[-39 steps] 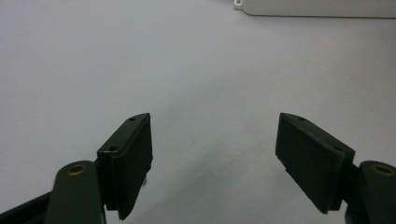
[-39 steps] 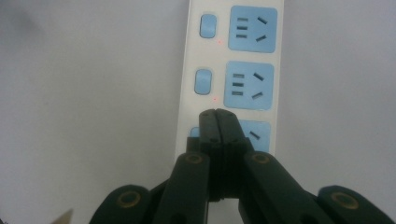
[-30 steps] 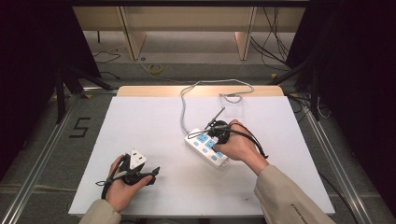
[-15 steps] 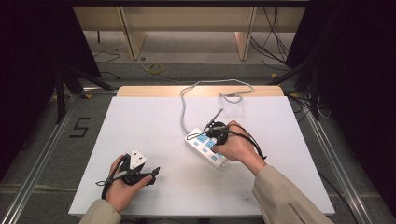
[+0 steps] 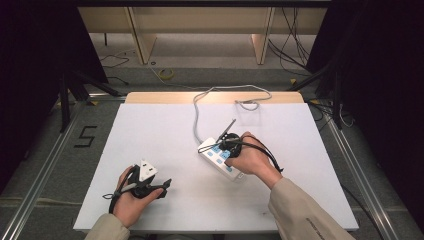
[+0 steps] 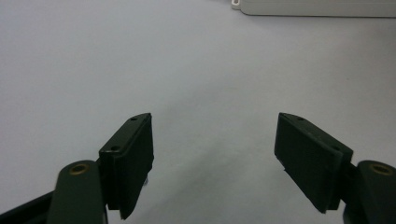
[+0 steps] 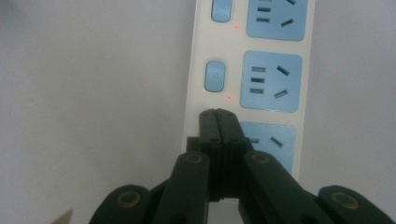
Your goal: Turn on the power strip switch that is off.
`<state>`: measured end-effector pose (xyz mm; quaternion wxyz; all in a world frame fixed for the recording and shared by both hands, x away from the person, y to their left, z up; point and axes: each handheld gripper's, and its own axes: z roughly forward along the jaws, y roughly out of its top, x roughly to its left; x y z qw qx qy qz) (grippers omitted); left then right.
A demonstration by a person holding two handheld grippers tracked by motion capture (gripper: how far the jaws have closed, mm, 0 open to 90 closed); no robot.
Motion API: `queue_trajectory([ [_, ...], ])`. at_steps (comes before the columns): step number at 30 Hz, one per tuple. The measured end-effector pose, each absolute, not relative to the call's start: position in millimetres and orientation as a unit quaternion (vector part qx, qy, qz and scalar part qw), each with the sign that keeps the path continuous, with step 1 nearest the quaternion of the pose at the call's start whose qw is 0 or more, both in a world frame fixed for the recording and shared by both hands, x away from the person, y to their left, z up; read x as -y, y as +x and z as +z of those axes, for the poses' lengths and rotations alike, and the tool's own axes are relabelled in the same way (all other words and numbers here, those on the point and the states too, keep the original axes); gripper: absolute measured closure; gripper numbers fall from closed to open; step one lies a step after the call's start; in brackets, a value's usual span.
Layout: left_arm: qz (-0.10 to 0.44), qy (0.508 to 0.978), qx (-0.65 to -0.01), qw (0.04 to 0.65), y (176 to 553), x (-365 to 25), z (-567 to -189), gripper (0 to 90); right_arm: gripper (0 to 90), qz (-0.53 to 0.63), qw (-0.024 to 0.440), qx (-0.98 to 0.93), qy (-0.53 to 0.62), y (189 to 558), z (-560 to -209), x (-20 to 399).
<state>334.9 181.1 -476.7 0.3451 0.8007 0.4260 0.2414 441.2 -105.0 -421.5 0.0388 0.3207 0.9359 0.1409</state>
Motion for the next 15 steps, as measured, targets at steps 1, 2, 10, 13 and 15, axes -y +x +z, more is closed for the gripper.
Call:
queue_trajectory([
  [1, 0.241, 0.801, -0.426, 0.345, 334.9, -181.1, -476.7, 28.2, 90.0, 0.14, 0.039, -0.936, 0.322, 440.9, -422.0, 104.5],
  [2, 0.241, 0.801, -0.426, 0.345, 335.0, -181.1, -476.8, 28.2, 90.0, 0.139, 0.039, -0.937, 0.319, 440.9, -422.5, 104.3],
  [10, 0.241, 0.801, -0.426, 0.345, 335.0, -181.2, -476.7, 28.2, 90.0, 0.133, 0.035, -0.937, 0.321, 440.6, -426.2, 103.3],
  [13, 0.241, 0.801, -0.426, 0.345, 335.1, -181.0, -477.0, 28.2, 90.0, 0.134, 0.035, -0.937, 0.321, 440.8, -426.9, 103.6],
  [15, 0.241, 0.801, -0.426, 0.345, 335.2, -180.9, -477.0, 28.3, 90.0, 0.134, 0.036, -0.937, 0.321, 441.0, -427.0, 103.9],
])
